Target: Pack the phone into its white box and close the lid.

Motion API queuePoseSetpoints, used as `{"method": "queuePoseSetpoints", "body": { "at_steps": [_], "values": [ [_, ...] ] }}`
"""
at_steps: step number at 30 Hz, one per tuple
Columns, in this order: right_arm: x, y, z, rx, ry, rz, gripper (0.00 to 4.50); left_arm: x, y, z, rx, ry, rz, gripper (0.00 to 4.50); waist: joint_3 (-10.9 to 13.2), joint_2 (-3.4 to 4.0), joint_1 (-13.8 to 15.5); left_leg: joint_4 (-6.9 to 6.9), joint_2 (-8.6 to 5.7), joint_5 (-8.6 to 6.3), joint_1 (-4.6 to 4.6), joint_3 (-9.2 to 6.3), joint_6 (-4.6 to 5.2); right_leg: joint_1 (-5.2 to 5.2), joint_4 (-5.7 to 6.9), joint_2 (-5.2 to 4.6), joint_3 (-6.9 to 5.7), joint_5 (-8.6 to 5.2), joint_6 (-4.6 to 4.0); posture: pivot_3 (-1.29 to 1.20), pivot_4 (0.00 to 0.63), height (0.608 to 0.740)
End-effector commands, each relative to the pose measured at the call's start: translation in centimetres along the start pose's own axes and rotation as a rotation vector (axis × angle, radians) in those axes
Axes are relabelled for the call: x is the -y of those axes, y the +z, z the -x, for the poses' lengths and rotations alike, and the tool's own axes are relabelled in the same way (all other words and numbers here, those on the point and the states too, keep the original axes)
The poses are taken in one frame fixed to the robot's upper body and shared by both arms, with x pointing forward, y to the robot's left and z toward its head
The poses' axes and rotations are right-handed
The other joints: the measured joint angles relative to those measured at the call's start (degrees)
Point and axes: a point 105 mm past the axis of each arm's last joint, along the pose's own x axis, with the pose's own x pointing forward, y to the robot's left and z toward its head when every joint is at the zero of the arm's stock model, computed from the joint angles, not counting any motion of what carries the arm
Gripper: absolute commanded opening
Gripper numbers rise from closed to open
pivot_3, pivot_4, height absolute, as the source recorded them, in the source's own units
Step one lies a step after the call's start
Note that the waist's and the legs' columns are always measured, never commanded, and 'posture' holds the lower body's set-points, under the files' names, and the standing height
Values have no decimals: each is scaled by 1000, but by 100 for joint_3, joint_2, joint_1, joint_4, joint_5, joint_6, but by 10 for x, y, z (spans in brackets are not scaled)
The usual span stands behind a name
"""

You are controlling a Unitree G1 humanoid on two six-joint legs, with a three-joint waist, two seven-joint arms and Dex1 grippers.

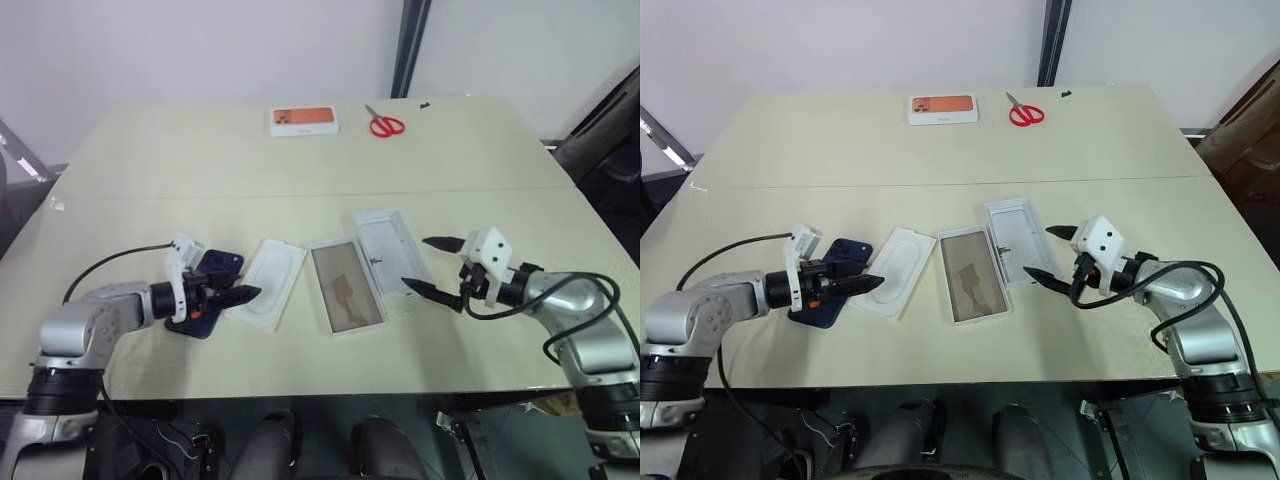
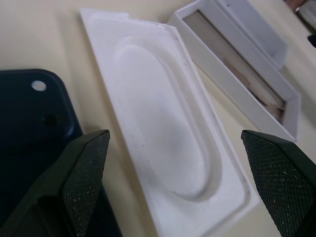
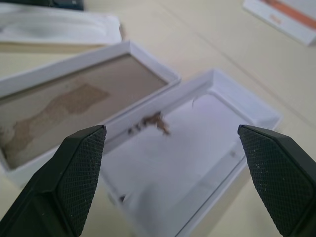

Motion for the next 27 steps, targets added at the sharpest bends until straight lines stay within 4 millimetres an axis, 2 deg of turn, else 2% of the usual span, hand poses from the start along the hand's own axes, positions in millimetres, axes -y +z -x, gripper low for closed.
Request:
{"method": "queuePoseSetpoints", "body": {
  "at_steps": [1, 7, 14, 23, 26, 27],
  "values": [
    [4, 16, 3, 41, -25, 49, 4469, -9, -8, -4, -68, 55, 63, 4500, -1, 2, -5, 0, 0, 0, 5, 0, 0, 3, 1, 0, 0, 0, 0, 0, 150, 734],
    [6, 19, 0, 52, -40, 57, 4469, 10, -1, -19, -115, -31, 91, 4500, -2, 2, -6, -2, -1, 0, 6, 0, 0, 4, 0, 0, 0, 0, 0, 0, 150, 734],
    [9, 16, 5, 41, -62, 56, 4469, 3, -10, -19, -185, 13, 93, 4500, -2, 2, -8, -2, -1, 0, 6, 0, -1, 4, 1, 1, 1, 0, 0, 0, 150, 734],
    [8, 16, 4, 41, -65, 59, 4469, 8, -4, -14, -162, -3, 157, 4500, -2, 3, -20, -4, 0, 0, 6, 0, -1, 2, 0, 1, 2, -1, 1, 0, 150, 734],
    [9, 16, 3, 42, -64, 61, 4500, 2, -7, -12, -160, 28, 178, 3639, -2, 3, -19, -5, 0, 0, 6, 0, -1, 1, 0, 1, 2, -1, 1, 0, 150, 734],
    [9, 16, 3, 42, -65, 62, 4500, 1, -7, -11, -156, 31, 188, 3159, -2, 3, -17, -5, -1, 1, 6, 1, -1, 1, 0, 1, 2, 0, 1, 0, 150, 734]
  ]
}}
